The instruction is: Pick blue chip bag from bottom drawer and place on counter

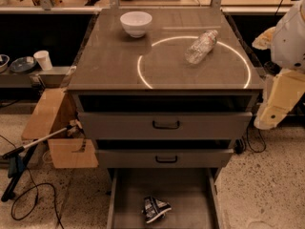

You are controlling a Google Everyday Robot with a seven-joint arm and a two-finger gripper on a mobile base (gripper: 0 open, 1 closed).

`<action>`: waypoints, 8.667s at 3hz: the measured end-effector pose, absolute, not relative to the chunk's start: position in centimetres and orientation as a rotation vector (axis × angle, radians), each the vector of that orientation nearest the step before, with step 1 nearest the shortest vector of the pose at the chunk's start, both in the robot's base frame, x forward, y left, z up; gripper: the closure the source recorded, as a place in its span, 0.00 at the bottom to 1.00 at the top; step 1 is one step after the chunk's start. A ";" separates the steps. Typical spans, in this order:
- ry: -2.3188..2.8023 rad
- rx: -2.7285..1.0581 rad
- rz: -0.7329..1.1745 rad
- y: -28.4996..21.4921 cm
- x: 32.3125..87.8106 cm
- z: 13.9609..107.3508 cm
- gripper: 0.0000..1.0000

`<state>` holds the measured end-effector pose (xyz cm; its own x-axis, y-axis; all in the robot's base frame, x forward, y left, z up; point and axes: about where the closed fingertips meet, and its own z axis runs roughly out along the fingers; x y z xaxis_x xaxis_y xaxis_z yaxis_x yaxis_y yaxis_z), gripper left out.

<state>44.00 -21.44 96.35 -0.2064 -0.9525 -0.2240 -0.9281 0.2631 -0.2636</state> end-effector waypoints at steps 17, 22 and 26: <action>2.278 -1.568 0.535 -23.0 42.5 67.6 0.00; 2.263 -1.544 0.389 -19.0 44.0 62.3 0.00; 2.315 -1.570 0.486 -15.6 46.5 53.7 0.00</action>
Offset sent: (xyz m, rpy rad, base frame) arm 0.0133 -0.0015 -0.0846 0.1509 0.0576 0.0678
